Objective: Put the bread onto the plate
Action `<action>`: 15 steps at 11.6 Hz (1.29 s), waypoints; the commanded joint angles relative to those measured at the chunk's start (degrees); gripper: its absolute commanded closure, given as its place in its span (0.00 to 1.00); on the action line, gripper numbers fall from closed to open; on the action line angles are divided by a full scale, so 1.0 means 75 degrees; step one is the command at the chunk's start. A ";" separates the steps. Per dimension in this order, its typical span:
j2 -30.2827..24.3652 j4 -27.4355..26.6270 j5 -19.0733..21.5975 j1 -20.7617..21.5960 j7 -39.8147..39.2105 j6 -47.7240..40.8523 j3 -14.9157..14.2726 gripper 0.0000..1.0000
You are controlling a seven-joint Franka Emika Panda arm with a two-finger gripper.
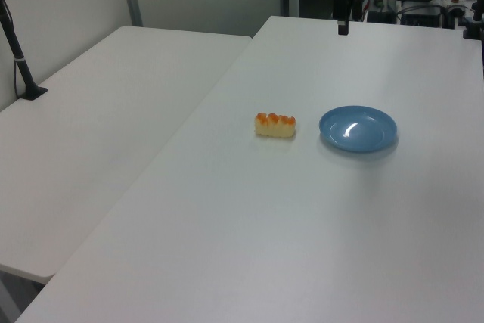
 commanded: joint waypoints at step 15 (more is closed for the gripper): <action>0.0926 0.0069 0.0672 0.0044 -0.0228 0.1712 -0.0084 0.00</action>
